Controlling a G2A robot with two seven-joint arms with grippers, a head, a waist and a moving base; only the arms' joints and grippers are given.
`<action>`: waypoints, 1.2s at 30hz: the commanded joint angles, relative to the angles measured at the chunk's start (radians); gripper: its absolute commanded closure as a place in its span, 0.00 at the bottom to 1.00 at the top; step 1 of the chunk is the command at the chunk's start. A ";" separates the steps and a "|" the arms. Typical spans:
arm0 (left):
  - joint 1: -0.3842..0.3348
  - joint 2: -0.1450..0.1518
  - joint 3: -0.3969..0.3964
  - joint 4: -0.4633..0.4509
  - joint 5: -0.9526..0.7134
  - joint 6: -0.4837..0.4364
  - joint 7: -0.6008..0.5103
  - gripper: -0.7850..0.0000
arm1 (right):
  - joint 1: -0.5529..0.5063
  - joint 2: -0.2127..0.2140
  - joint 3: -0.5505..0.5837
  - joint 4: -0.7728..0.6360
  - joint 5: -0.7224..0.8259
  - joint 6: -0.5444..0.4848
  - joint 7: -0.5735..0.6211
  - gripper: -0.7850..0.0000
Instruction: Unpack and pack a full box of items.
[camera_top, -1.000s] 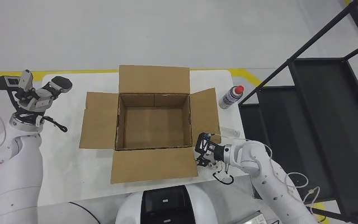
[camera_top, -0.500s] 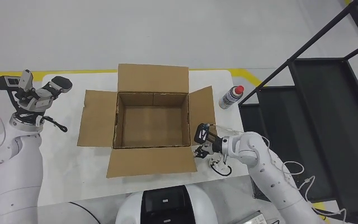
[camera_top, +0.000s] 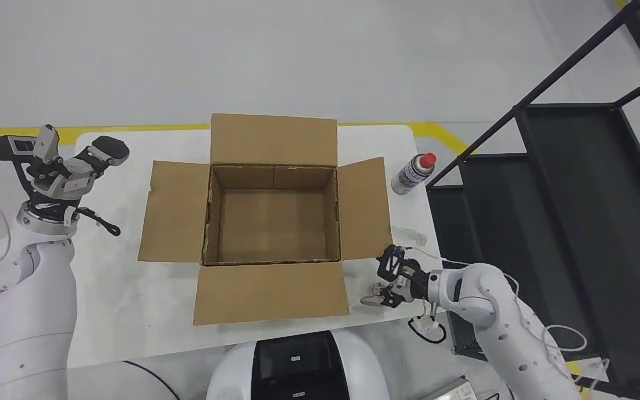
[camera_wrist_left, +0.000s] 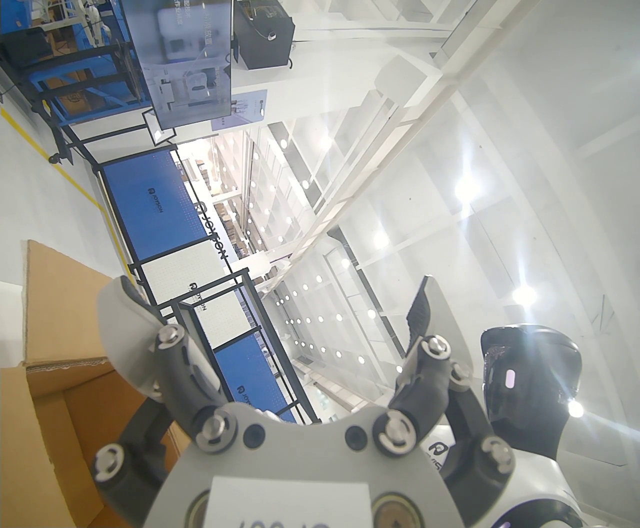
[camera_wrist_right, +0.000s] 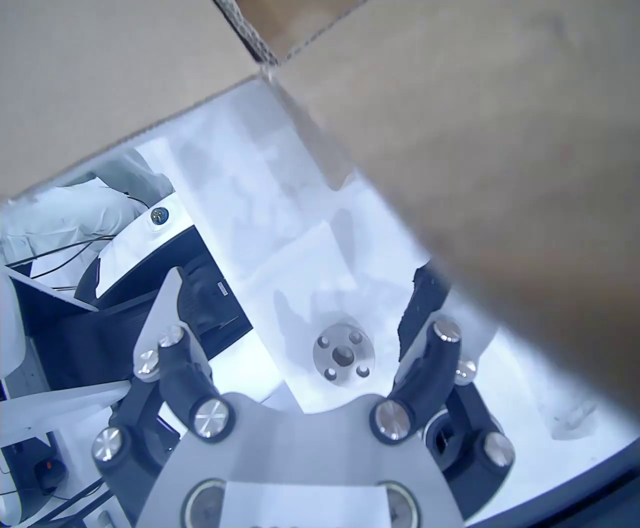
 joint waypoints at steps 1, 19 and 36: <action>0.000 0.000 0.000 0.000 0.000 0.000 0.000 0.00 | -0.025 0.003 -0.005 -0.024 -0.062 0.011 -0.001 0.00; 0.000 0.000 0.000 0.000 0.000 0.000 0.000 0.00 | -0.005 -0.005 -0.143 0.085 -0.399 0.249 -0.094 0.00; 0.000 0.000 0.000 0.000 0.000 0.000 0.000 0.00 | 0.027 -0.008 -0.181 0.148 -0.427 0.292 -0.088 0.99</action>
